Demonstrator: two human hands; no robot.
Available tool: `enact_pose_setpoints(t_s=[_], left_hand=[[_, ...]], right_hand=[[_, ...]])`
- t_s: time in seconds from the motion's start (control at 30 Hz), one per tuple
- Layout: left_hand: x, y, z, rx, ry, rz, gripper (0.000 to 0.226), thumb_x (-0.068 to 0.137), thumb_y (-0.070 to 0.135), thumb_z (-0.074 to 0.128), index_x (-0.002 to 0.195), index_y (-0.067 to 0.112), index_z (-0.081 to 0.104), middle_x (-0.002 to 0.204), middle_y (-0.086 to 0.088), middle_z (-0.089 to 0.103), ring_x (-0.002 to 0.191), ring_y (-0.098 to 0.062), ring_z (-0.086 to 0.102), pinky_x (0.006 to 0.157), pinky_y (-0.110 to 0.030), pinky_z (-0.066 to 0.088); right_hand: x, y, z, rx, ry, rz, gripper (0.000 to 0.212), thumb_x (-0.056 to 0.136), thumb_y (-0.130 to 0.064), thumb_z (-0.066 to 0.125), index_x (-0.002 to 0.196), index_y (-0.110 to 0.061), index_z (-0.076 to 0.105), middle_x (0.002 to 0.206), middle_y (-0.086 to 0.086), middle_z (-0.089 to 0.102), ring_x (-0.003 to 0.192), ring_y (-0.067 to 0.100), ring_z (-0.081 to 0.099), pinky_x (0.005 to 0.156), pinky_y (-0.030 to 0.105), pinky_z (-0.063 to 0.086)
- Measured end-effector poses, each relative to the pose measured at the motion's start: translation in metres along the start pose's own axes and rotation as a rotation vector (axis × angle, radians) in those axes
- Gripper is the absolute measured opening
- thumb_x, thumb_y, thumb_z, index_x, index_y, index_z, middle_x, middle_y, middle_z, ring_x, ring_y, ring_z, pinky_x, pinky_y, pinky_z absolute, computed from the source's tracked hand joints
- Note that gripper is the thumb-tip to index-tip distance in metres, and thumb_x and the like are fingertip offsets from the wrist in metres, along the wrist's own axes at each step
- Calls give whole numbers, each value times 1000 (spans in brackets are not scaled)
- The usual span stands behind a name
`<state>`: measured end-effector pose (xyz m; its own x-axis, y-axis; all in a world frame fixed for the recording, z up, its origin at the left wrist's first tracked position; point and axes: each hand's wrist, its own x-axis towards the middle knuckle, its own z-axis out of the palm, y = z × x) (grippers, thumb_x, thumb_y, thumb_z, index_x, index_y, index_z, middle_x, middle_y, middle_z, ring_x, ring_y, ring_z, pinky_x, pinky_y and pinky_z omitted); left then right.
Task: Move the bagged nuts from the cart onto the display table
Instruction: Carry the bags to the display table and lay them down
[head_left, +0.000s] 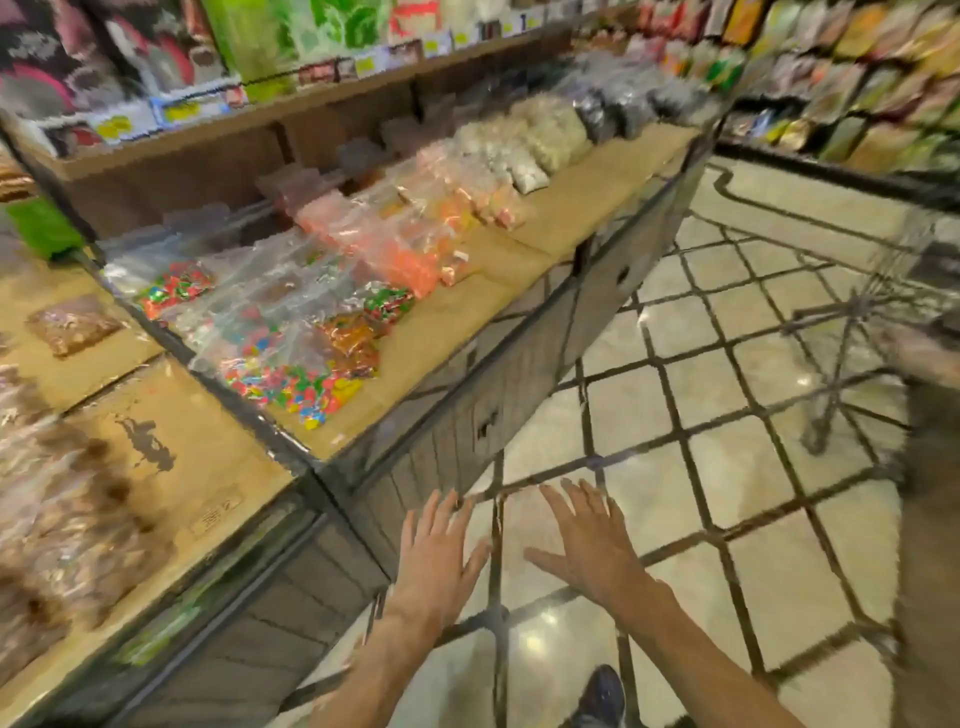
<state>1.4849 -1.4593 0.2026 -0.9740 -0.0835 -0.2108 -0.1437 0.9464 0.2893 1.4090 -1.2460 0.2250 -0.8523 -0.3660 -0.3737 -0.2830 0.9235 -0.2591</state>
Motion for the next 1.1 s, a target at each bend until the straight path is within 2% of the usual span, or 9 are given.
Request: enact_pose_setpoints(t_s=[0.3, 0.37, 0.47, 0.7, 0.8, 0.87, 0.93, 1.03, 1.1], left_hand=[[152, 207, 30, 23, -22, 196, 96, 90, 79, -11, 163, 32, 28, 172, -1, 26, 160, -26, 19, 130, -51, 12], [180, 247, 36, 48, -52, 247, 82, 96, 73, 4, 163, 32, 30, 171, -1, 27, 160, -26, 20, 130, -51, 14], [224, 297, 42, 54, -63, 325, 92, 92, 78, -7, 163, 32, 29, 172, 0, 26, 161, -25, 17, 130, -51, 13], [361, 397, 55, 59, -142, 467, 109, 81, 82, -25, 165, 33, 22, 173, 0, 20, 161, -25, 15, 131, -49, 8], [440, 440, 61, 85, -154, 535, 99, 90, 79, -16, 162, 31, 32, 169, -4, 32, 157, -30, 29, 128, -52, 20], [493, 465, 61, 95, -167, 582, 88, 99, 75, -2, 157, 28, 45, 163, -7, 44, 151, -33, 42, 123, -55, 29], [545, 493, 54, 117, -186, 631, 81, 101, 72, 4, 159, 30, 40, 167, -5, 38, 155, -30, 35, 125, -52, 22], [616, 542, 34, 133, -252, 678, 79, 97, 70, 4, 166, 33, 15, 175, 2, 11, 162, -23, 6, 130, -47, 2], [659, 573, 25, 133, -271, 739, 79, 96, 68, 3, 166, 33, 11, 176, 2, 6, 162, -22, 1, 131, -47, 0]], right_hand=[[18, 214, -76, 49, 112, 260, 99, 94, -81, 44, 170, -30, 7, 178, 3, 11, 166, 26, 3, 132, 52, 7], [24, 256, -92, 41, 122, 302, 106, 85, -90, 29, 170, -30, 10, 178, 3, 13, 166, 27, 3, 131, 54, 7], [36, 312, -110, 39, 162, 363, 123, 63, -92, 5, 169, -30, 14, 177, 2, 17, 166, 28, 6, 130, 56, 11], [102, 427, -155, 97, 201, 530, 117, 70, -92, 12, 170, -31, 11, 175, 5, 22, 164, 31, 12, 130, 55, 19], [147, 475, -181, 122, 203, 605, 101, 90, -85, 38, 170, -31, 9, 176, 4, 18, 165, 29, 11, 132, 53, 16], [177, 502, -204, 130, 195, 648, 98, 94, -81, 43, 170, -30, 8, 177, 4, 15, 165, 29, 10, 132, 52, 12], [208, 528, -228, 155, 212, 697, 97, 95, -80, 42, 170, -30, 7, 177, 4, 15, 164, 29, 11, 132, 52, 11], [249, 566, -265, 165, 259, 756, 96, 94, -82, 42, 169, -31, 11, 175, 3, 22, 163, 27, 17, 132, 51, 17], [274, 592, -287, 200, 277, 798, 95, 94, -82, 43, 169, -31, 14, 175, 2, 22, 163, 27, 16, 132, 51, 17]])
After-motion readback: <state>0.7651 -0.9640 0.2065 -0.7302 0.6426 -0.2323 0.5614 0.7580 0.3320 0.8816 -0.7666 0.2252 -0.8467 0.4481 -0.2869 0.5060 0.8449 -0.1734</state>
